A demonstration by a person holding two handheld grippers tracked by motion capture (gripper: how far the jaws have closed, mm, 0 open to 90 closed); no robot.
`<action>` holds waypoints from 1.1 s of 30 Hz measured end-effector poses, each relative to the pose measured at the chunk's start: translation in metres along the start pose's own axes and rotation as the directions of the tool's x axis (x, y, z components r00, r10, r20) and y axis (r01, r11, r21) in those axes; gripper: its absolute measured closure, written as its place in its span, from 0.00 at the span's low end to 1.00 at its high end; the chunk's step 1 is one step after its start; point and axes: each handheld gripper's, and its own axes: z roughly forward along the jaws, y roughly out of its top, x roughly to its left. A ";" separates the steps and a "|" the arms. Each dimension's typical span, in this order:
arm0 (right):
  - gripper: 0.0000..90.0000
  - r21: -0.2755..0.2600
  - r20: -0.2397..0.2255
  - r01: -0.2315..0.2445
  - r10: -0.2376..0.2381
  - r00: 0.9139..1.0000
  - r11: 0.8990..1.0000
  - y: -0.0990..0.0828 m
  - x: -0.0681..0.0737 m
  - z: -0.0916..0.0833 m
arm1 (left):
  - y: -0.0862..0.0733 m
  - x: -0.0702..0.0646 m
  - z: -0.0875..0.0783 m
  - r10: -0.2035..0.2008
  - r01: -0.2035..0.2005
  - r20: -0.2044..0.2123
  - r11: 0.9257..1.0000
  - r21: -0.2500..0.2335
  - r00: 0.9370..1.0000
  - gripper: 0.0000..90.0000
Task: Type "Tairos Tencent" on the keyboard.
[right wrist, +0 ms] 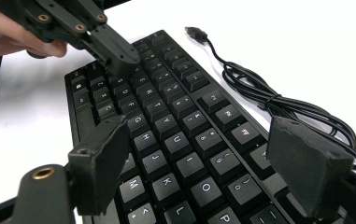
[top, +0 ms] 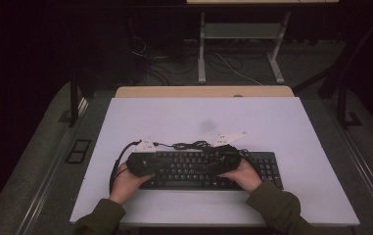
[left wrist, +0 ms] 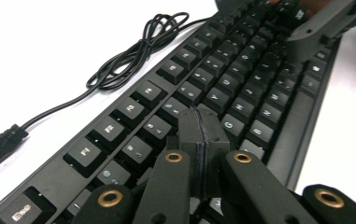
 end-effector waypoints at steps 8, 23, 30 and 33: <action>0.23 0.002 0.000 0.003 -0.003 1.000 1.000 0.000 0.000 0.000 | -0.003 0.007 0.005 0.001 0.000 -0.022 1.000 0.026 1.000 0.99; 0.23 -0.002 0.001 0.000 0.000 1.000 1.000 0.000 0.000 0.000 | -0.004 0.007 0.006 0.009 -0.008 -0.018 0.999 0.047 1.000 0.99; 0.23 -0.006 0.001 0.000 0.000 1.000 1.000 0.000 -0.001 0.000 | -0.004 0.006 0.004 0.005 -0.004 -0.024 0.999 0.032 1.000 0.99; 0.23 -0.005 0.000 -0.003 0.003 1.000 1.000 0.000 0.000 0.000 | -0.004 0.006 0.003 -0.003 0.003 -0.022 1.000 0.021 1.000 0.99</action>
